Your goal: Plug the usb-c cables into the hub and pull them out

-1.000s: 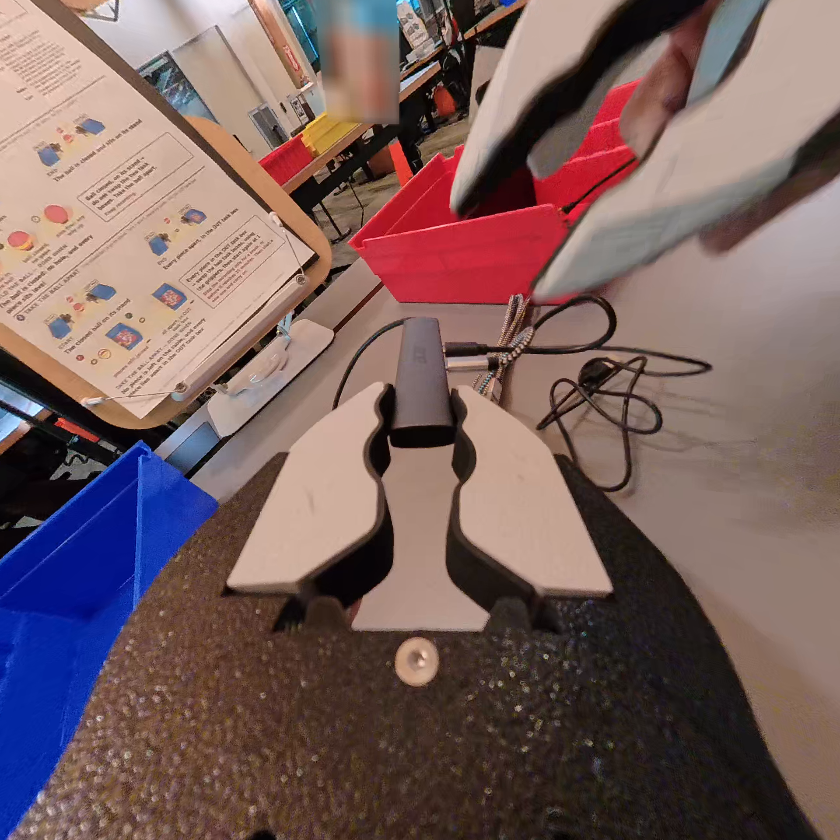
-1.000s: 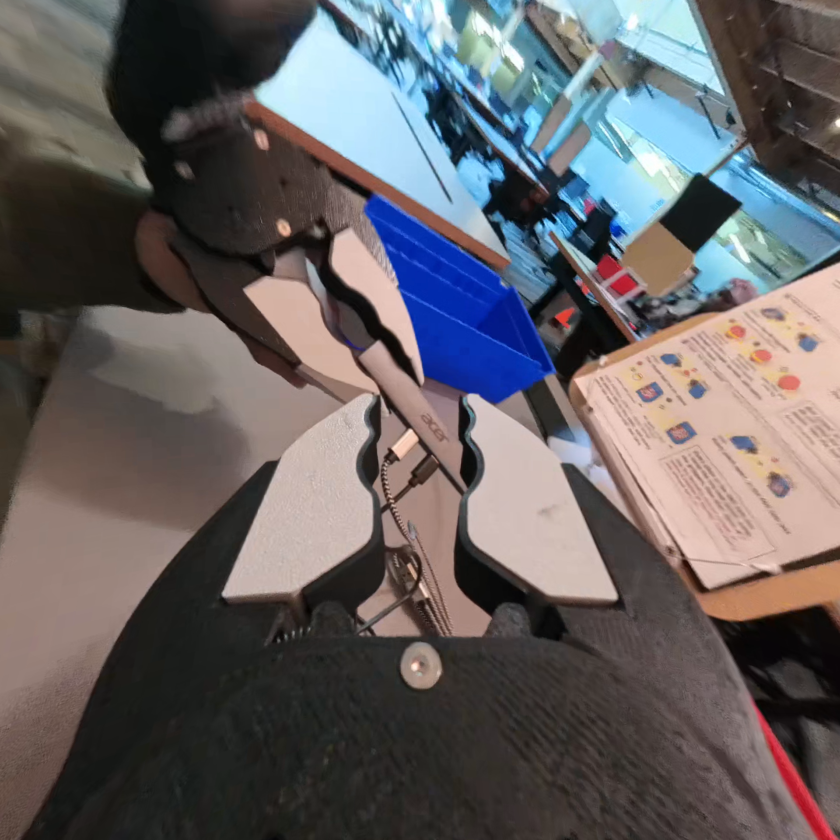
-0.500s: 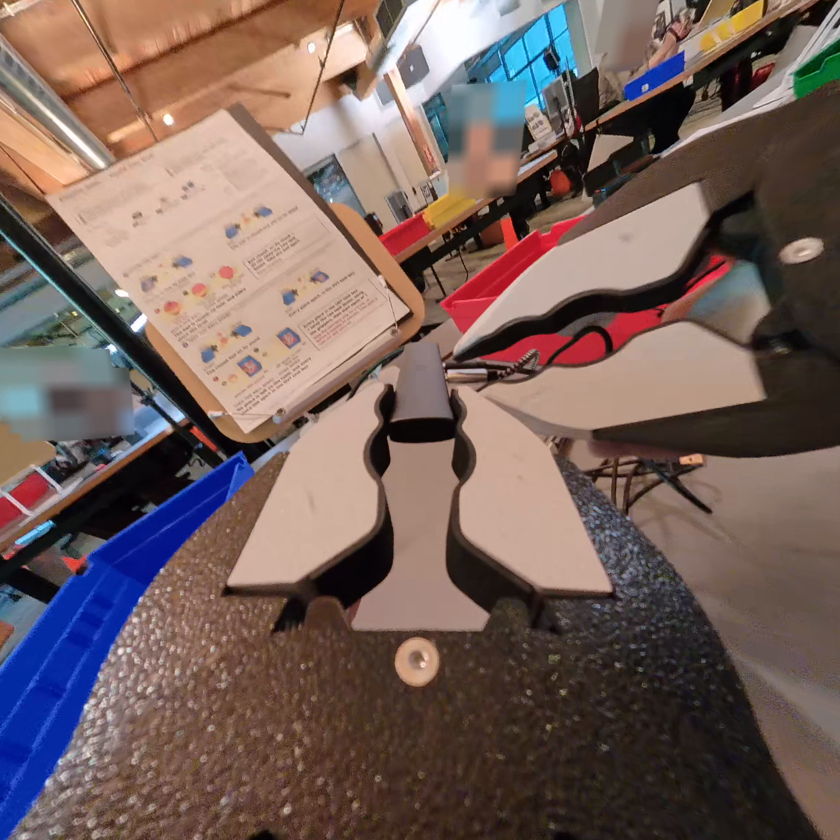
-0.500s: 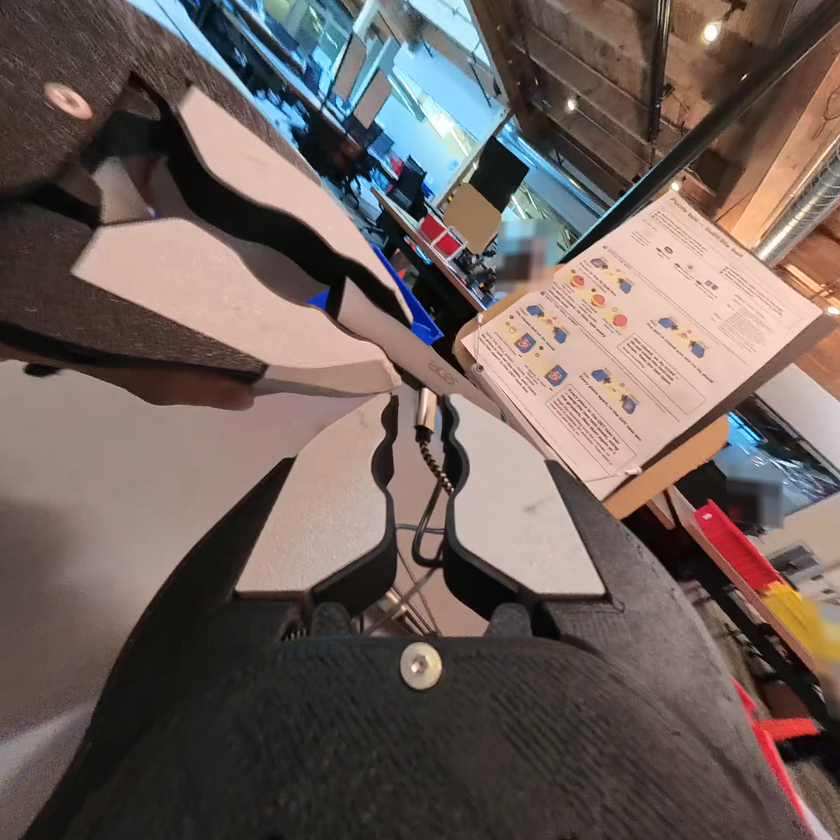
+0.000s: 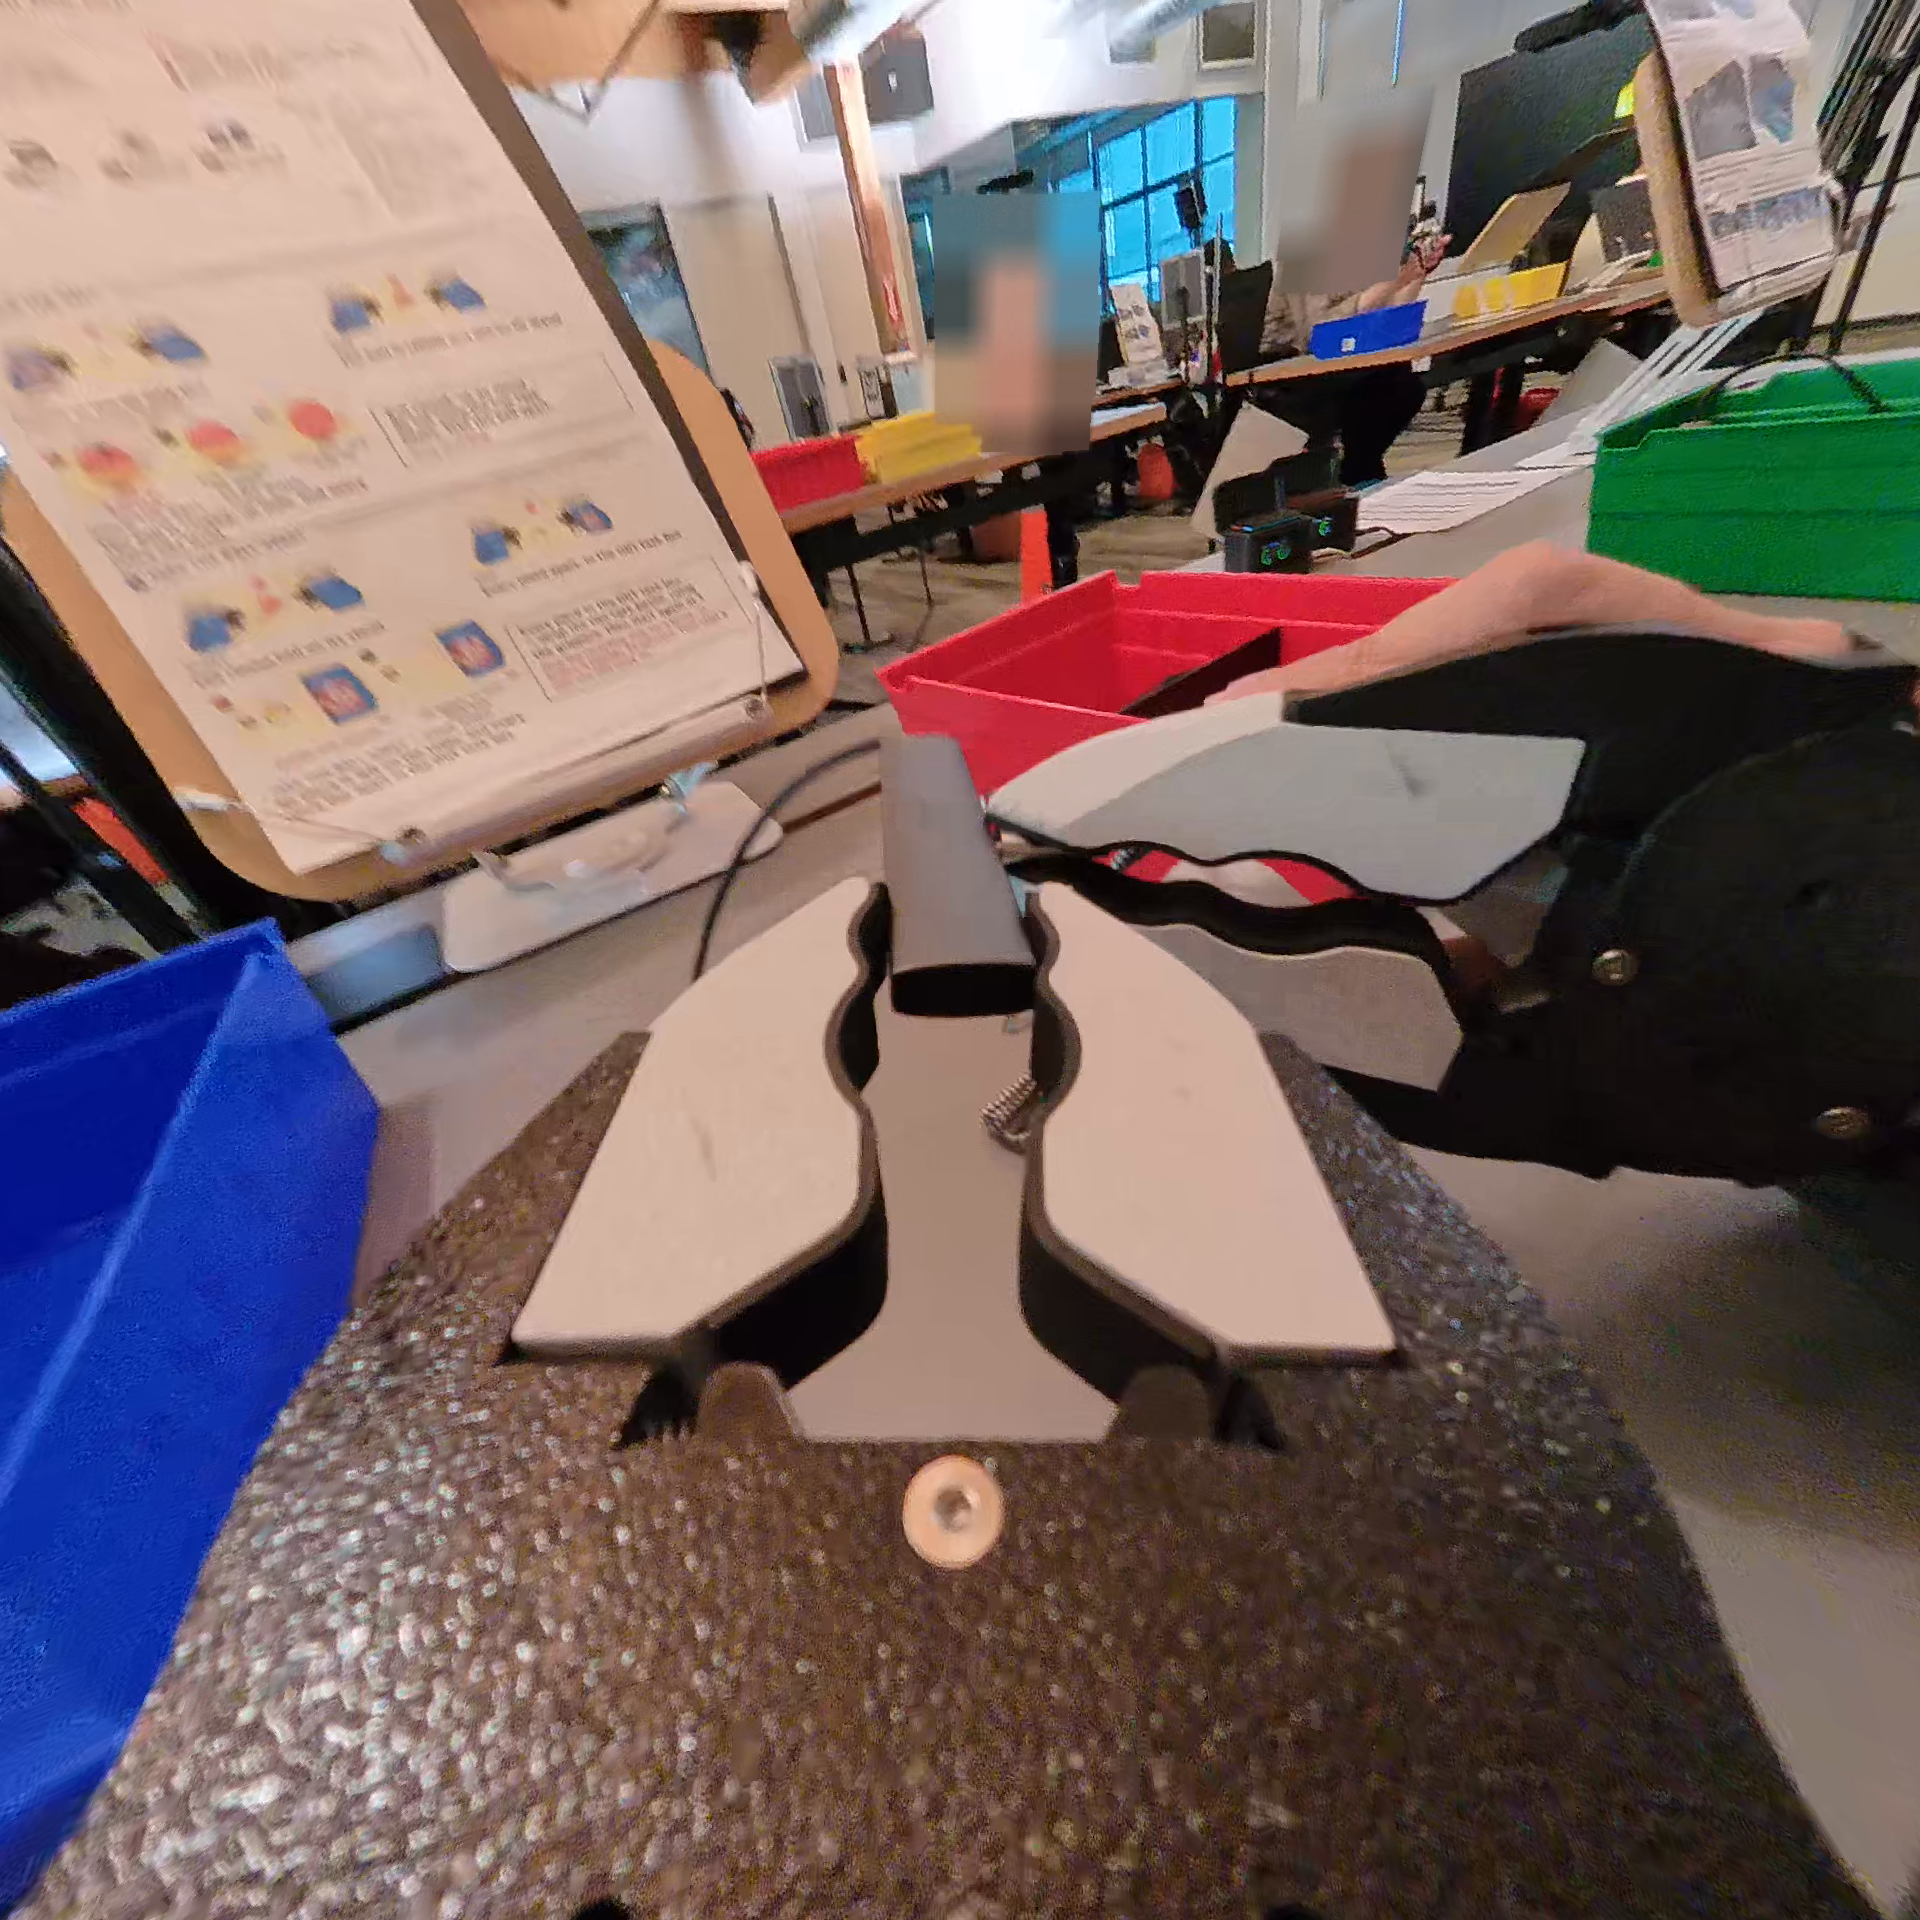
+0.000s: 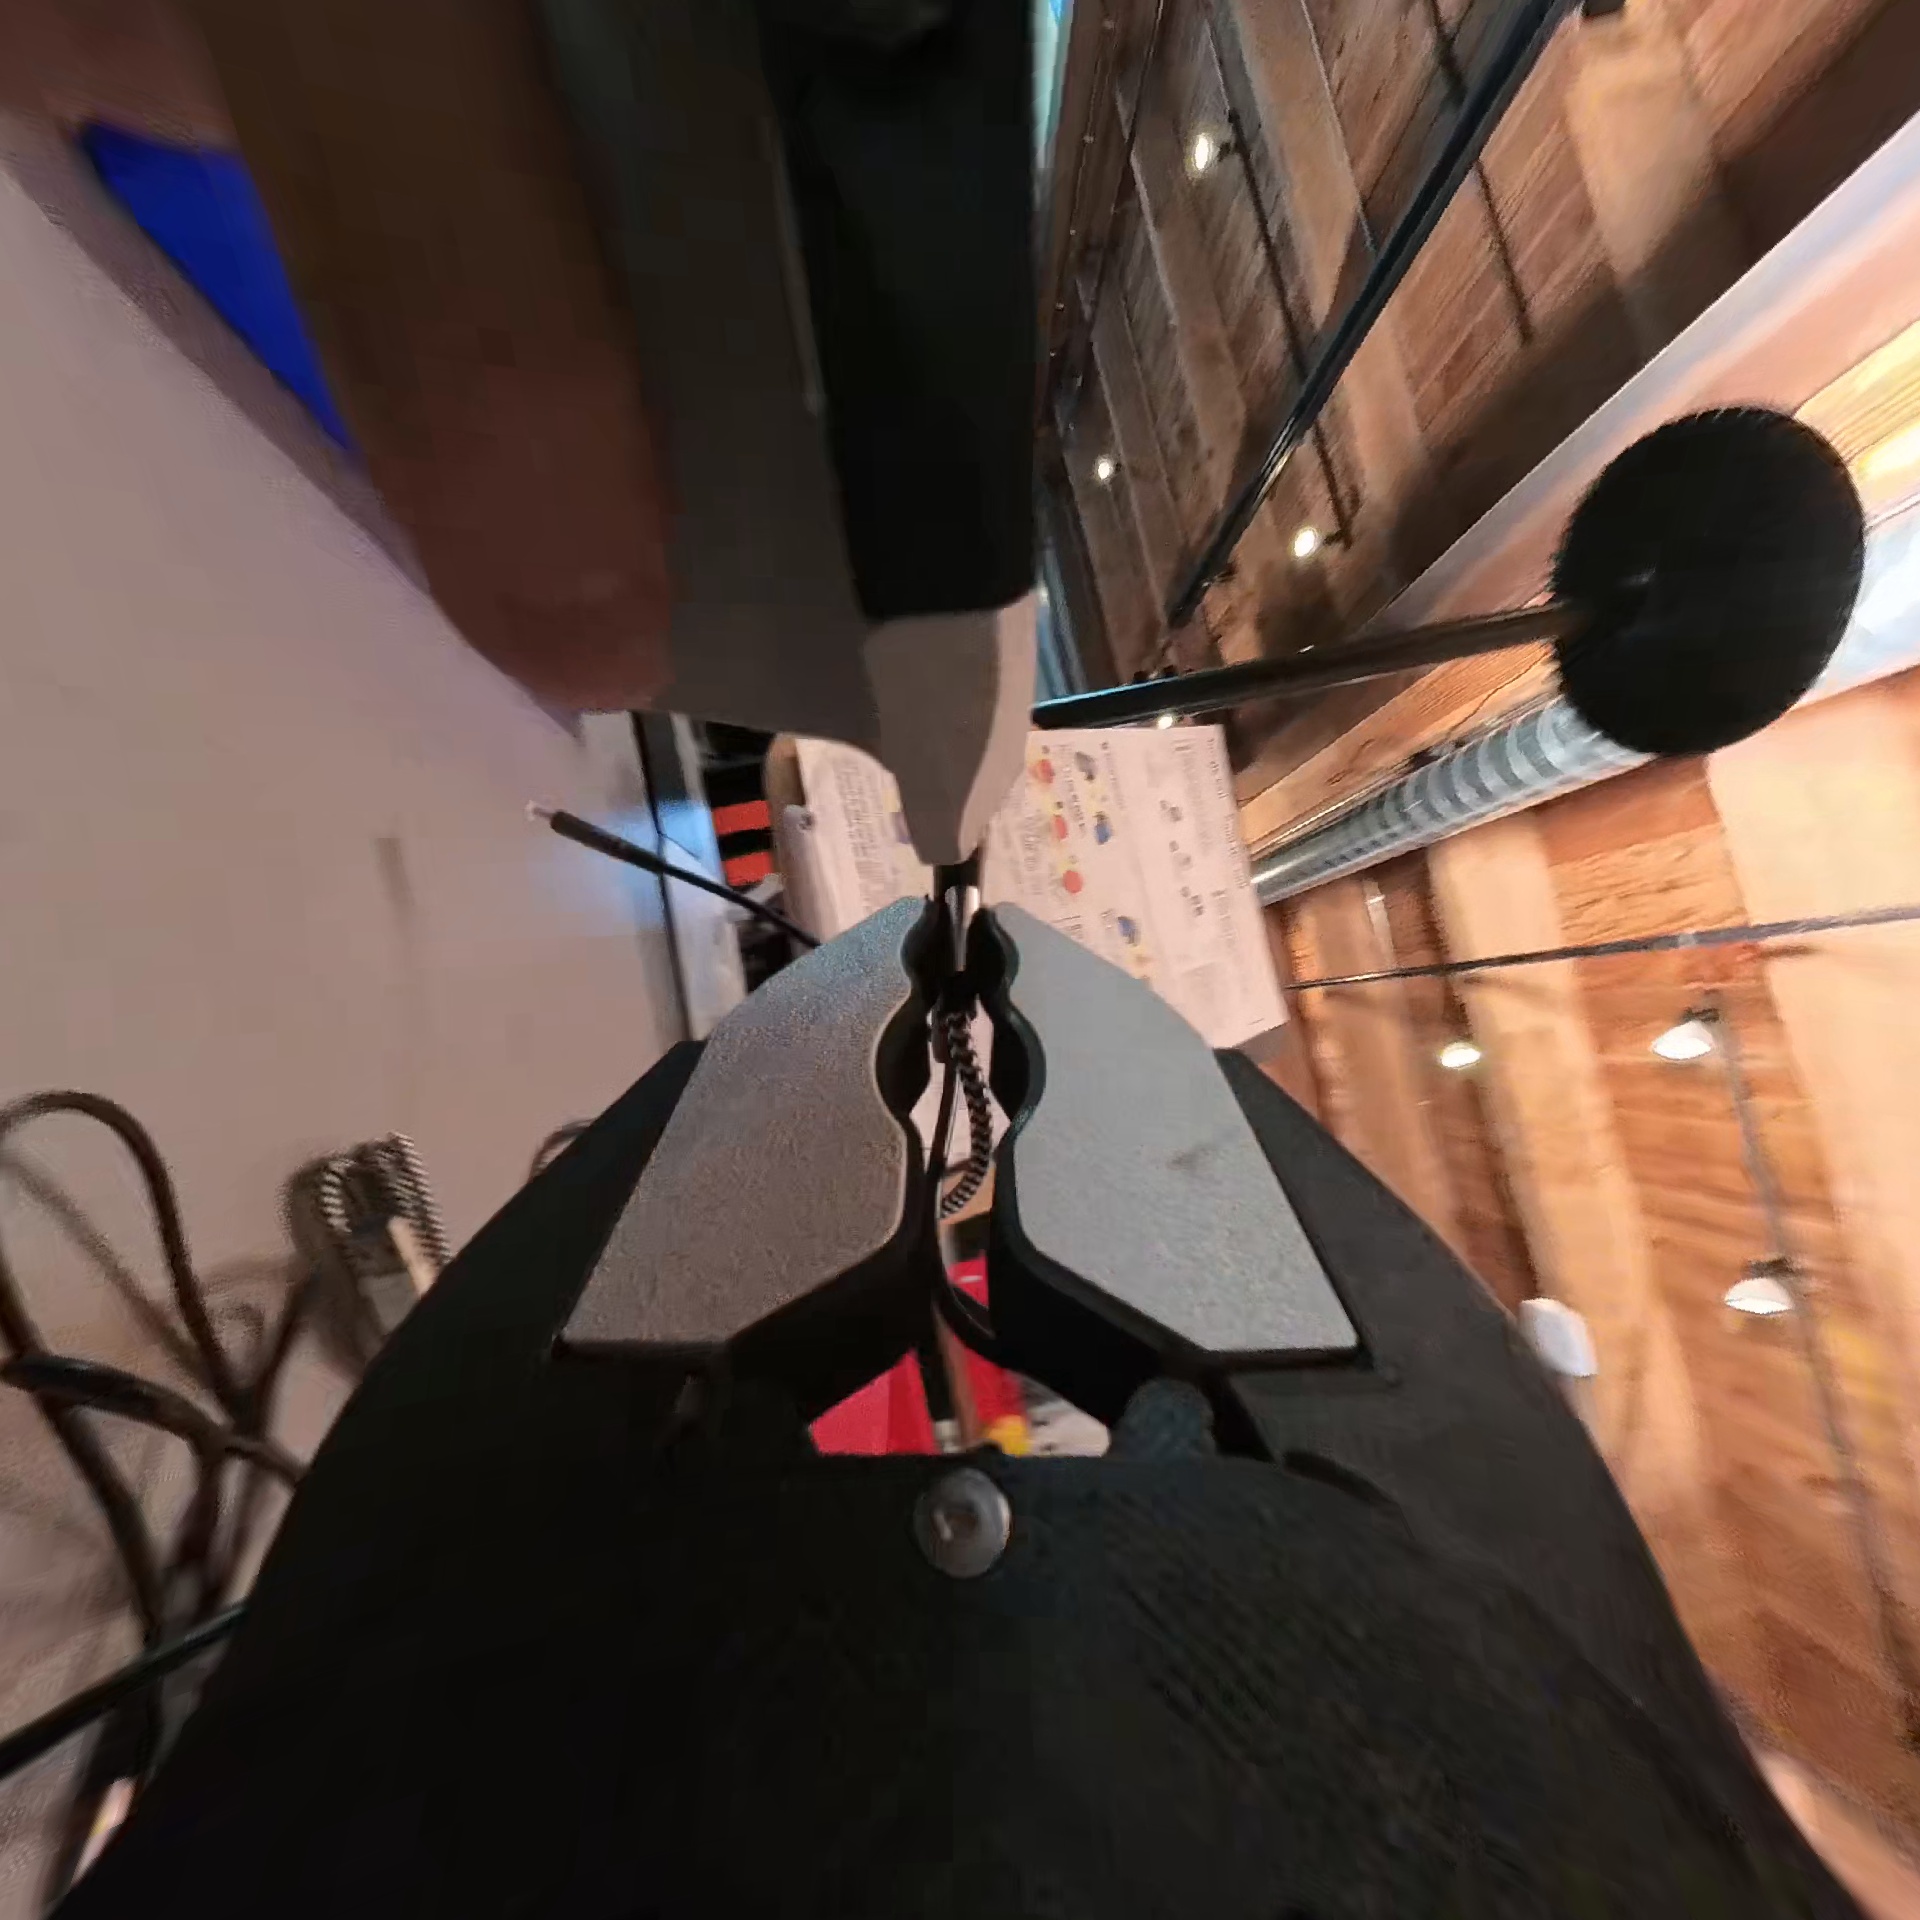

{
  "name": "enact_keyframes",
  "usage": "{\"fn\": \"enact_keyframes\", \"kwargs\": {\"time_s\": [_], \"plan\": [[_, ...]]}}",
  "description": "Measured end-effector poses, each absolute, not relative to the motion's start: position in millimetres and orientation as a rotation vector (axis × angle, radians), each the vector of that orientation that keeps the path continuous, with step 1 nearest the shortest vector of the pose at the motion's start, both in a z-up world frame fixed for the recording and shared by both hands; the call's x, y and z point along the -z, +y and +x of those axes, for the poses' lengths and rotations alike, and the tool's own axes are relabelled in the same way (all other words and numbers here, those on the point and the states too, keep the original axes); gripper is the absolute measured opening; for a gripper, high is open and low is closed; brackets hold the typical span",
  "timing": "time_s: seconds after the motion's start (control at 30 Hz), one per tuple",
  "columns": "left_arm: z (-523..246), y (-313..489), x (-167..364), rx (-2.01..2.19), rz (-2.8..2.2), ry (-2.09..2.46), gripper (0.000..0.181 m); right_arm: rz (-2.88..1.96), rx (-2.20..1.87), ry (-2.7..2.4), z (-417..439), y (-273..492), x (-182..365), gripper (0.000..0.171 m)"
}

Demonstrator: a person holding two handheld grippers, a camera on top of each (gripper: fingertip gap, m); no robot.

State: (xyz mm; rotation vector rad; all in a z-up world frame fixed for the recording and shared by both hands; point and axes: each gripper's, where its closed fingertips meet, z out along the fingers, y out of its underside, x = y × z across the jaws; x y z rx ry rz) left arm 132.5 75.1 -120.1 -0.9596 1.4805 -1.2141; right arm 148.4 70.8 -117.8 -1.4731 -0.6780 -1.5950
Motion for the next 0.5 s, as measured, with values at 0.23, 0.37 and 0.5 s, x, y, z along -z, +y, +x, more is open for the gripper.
{"fn": "enact_keyframes", "kwargs": {"time_s": [0.23, 0.37, 0.5], "plan": [[133, 76, 121, 1.2, -0.992, 1.457, 0.024, -1.437, 1.704, -0.785, 149, 68, 117, 0.006], [134, 79, 124, 1.108, -0.936, 1.475, 0.023, -1.488, 1.587, -0.732, 150, 71, 122, 0.006], [132, 85, 118, 0.966, -0.804, 1.453, 0.023, -1.554, 1.106, -0.453, 145, 76, 124, 0.015]]}}
